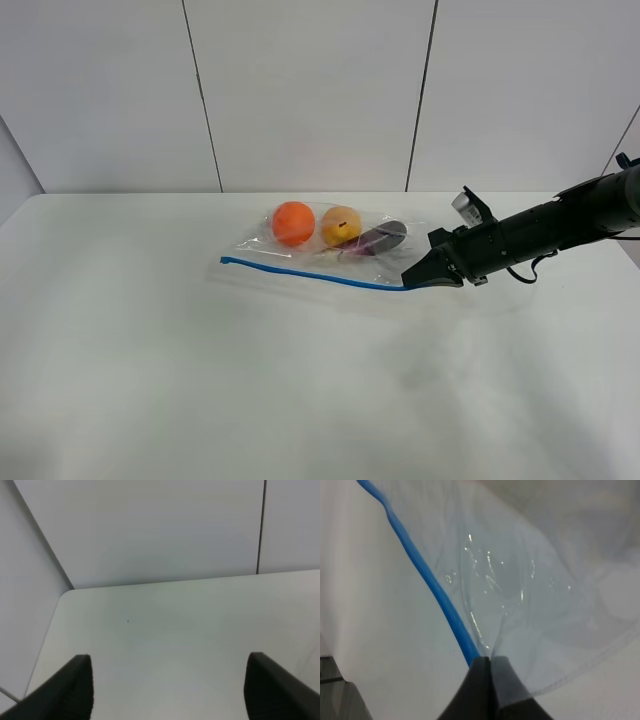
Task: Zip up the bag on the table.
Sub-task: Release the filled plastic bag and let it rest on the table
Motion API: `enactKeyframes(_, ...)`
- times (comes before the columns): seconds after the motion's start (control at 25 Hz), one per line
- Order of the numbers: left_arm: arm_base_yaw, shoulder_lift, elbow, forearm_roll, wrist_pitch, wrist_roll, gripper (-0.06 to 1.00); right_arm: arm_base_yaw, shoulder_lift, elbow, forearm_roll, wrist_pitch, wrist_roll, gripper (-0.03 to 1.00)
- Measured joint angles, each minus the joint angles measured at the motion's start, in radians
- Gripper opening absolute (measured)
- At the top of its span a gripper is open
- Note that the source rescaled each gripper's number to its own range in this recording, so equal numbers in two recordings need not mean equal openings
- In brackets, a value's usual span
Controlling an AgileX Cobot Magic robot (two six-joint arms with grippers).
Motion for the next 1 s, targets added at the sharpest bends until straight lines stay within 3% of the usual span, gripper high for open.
enactKeyframes(0.24,0.0,0.0,0.0,0.0,0.0,-0.003,0.81,0.0,0.0,0.0,-0.002,-0.026,0.0,0.01)
enactKeyframes(0.32,0.0,0.0,0.0,0.0,0.0,-0.003,0.81,0.0,0.0,0.0,-0.002,-0.03,0.0,0.06)
enactKeyframes(0.44,0.0,0.0,0.0,0.0,0.0,-0.003,0.81,0.0,0.0,0.0,-0.002,-0.038,0.0,0.2)
enactKeyframes(0.6,0.0,0.0,0.0,0.0,0.0,-0.003,0.81,0.0,0.0,0.0,-0.002,-0.067,0.0,0.51)
enactKeyframes(0.72,0.0,0.0,0.0,0.0,0.0,-0.003,0.81,0.0,0.0,0.0,-0.002,-0.079,0.0,0.62)
enactKeyframes(1.0,0.0,0.0,0.0,0.032,0.028,-0.003,0.81,0.0,0.0,0.0,-0.006,-0.084,0.0,0.64)
